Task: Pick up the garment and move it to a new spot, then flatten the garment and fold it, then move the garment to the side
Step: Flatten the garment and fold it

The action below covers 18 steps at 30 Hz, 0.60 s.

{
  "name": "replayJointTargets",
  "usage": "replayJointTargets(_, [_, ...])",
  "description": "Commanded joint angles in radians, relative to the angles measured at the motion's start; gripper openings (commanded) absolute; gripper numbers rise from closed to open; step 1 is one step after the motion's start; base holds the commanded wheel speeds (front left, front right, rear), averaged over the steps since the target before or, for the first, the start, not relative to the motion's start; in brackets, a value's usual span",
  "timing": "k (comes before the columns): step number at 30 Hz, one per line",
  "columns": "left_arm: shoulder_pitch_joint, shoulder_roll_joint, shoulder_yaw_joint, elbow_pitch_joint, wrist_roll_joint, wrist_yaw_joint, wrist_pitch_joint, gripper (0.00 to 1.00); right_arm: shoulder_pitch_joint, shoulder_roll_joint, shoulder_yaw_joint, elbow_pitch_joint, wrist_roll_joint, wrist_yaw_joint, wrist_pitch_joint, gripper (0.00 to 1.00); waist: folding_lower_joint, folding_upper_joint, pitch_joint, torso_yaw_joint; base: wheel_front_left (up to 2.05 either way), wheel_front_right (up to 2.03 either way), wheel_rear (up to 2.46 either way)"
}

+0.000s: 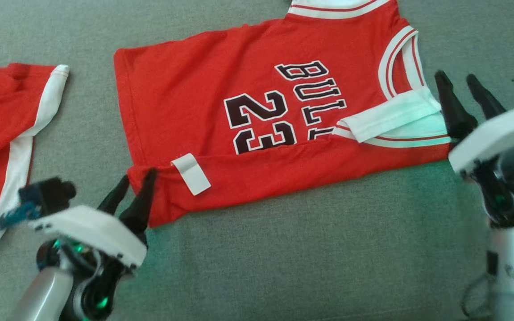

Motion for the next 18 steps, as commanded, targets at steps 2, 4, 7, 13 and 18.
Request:
replayJointTargets(2, [0.04,0.024,0.054,-0.063,0.02,0.011,-0.04,1.0,0.07,-0.066,0.048,-0.082,-0.052,0.008,0.004,1.0,0.0,0.0,-0.007,-0.006,0.0,0.0,0.0])
replayJointTargets(4, [0.084,0.02,0.053,-0.091,0.027,0.018,-0.063,1.0,0.13,-0.124,0.071,-0.126,-0.109,0.008,0.014,1.0,0.0,0.0,-0.001,-0.007,0.0,0.0,0.0])
replayJointTargets(7, [0.123,0.015,0.034,-0.103,0.039,0.019,-0.077,1.0,0.191,-0.171,0.066,-0.159,-0.162,0.008,0.039,1.0,0.0,0.0,0.018,-0.003,0.0,0.0,0.0])
replayJointTargets(13, [0.105,0.007,0.018,-0.08,0.057,0.013,-0.086,1.0,0.199,-0.183,0.066,-0.173,-0.194,0.008,0.089,1.0,0.0,0.0,0.054,0.005,0.0,0.0,0.0])
replayJointTargets(18, [0.067,0.004,0.008,-0.04,0.065,0.009,-0.079,1.0,0.155,-0.184,0.076,-0.134,-0.202,0.008,0.121,1.0,0.0,0.0,0.073,0.014,0.0,0.0,0.0])
